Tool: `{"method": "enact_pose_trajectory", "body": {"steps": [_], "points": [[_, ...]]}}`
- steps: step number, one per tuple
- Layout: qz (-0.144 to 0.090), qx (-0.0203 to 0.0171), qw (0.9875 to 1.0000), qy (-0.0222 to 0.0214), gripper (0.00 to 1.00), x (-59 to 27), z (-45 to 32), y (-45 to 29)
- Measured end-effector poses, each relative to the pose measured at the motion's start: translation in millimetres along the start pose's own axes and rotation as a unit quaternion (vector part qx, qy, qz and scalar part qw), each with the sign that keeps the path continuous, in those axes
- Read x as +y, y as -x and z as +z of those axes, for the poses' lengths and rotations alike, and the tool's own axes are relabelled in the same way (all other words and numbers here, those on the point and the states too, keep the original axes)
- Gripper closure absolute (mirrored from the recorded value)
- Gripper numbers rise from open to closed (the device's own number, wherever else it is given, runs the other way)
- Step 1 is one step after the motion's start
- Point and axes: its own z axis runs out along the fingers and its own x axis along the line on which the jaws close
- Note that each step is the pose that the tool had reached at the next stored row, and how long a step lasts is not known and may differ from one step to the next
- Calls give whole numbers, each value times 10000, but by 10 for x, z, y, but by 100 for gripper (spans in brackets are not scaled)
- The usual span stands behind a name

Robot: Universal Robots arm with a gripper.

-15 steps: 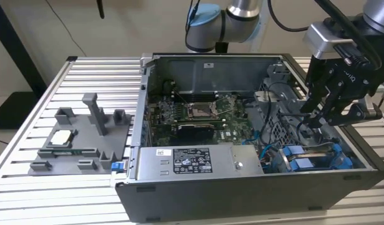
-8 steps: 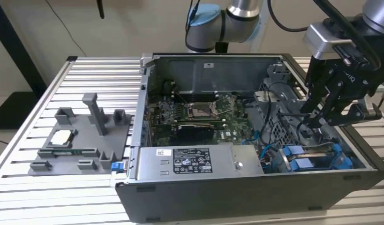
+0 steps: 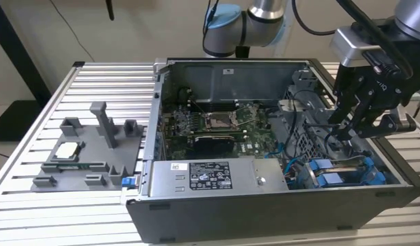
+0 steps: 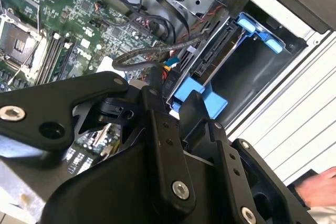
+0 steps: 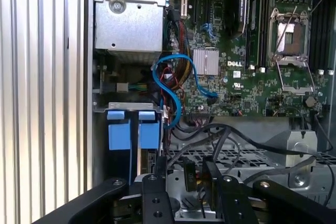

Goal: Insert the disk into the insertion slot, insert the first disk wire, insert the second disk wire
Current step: 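Insert the first disk wire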

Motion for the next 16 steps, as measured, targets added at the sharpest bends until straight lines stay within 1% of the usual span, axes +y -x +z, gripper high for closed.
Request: {"method": "enact_pose_trajectory", "body": {"steps": [3,6,9,12,16], "points": [[-4,-1,10000,-29,59,5,7,1],[-6,-19,10000,-38,61,6,8,2],[-6,-25,10000,-44,80,7,11,1],[-7,-34,10000,-46,81,7,11,1],[-6,-34,10000,-46,81,7,14,0]]}}
